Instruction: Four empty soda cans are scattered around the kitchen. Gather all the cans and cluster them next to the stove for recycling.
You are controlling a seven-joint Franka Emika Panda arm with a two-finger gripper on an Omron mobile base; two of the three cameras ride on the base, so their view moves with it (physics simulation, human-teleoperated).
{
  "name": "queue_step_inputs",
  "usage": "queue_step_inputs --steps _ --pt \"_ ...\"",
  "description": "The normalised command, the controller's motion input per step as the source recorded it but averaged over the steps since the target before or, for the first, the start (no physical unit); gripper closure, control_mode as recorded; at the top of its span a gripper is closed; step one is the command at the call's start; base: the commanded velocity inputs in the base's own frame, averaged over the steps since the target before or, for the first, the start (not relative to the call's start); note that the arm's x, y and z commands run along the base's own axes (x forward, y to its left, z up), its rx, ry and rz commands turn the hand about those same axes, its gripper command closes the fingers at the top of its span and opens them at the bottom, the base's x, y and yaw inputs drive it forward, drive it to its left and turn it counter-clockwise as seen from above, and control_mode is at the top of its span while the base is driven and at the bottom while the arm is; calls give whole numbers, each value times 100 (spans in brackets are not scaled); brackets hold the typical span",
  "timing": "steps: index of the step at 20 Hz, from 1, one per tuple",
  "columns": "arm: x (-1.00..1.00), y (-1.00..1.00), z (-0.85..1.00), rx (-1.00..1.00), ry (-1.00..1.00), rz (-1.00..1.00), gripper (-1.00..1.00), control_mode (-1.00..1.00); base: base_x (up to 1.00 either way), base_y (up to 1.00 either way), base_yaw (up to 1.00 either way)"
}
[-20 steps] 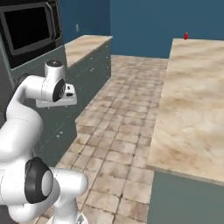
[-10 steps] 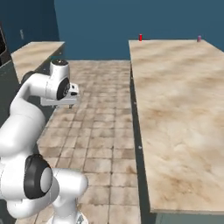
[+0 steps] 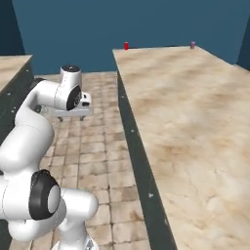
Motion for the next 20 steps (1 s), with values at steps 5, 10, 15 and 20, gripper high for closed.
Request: queue_step_inputs --steps 5,10,15,20 --pt "0 0 0 0 0 0 -100 100 100 69 -7" --pt "0 0 0 0 0 0 -100 100 100 28 18" --pt "0 0 0 0 0 0 -100 100 99 0 45" --pt "0 0 0 0 0 0 -100 100 73 0 63"
